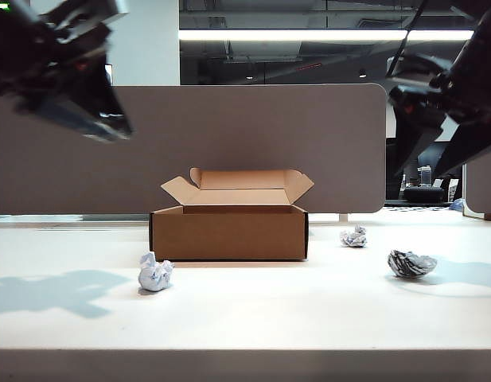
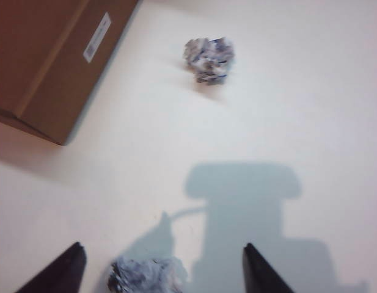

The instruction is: Pick up all the paper balls on the table and put them in the paper box.

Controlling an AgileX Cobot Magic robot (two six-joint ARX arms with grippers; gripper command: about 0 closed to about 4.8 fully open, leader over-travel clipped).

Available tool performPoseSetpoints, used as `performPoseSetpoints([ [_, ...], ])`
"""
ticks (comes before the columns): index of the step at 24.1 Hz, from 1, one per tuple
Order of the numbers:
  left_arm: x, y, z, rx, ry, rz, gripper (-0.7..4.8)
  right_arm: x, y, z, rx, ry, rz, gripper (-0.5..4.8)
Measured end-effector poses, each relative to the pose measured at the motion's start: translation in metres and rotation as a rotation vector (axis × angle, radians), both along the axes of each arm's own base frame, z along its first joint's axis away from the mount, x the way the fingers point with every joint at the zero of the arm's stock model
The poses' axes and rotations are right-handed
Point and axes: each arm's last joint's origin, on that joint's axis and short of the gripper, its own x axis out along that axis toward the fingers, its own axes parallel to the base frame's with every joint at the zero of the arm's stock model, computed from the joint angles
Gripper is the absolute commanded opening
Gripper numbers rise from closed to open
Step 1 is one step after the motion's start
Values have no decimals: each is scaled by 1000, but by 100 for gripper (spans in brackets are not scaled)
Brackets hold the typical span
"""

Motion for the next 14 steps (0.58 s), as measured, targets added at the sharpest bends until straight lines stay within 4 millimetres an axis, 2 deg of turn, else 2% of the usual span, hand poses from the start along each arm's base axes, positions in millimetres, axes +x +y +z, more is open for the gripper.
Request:
performPoseSetpoints([
  [3, 1, -7, -5, 11, 12, -52, 226, 6, 5, -9, 11, 21, 21, 374],
  [6, 11, -10, -19, 31, 54, -47, 231, 12, 8, -21, 24, 55, 40, 374],
  [7, 12, -13, -24, 43, 78, -54, 254, 13, 8, -23, 23, 63, 40, 374],
  [9, 17, -19, -44, 75, 160, -76, 257, 17, 11, -30, 24, 77, 48, 374],
  [11, 24, -20, -53, 86, 179, -63, 263, 19, 11, -34, 22, 84, 46, 374],
  [14, 27, -23, -66, 108, 233, -65, 316, 20, 11, -38, 9, 96, 36, 383],
])
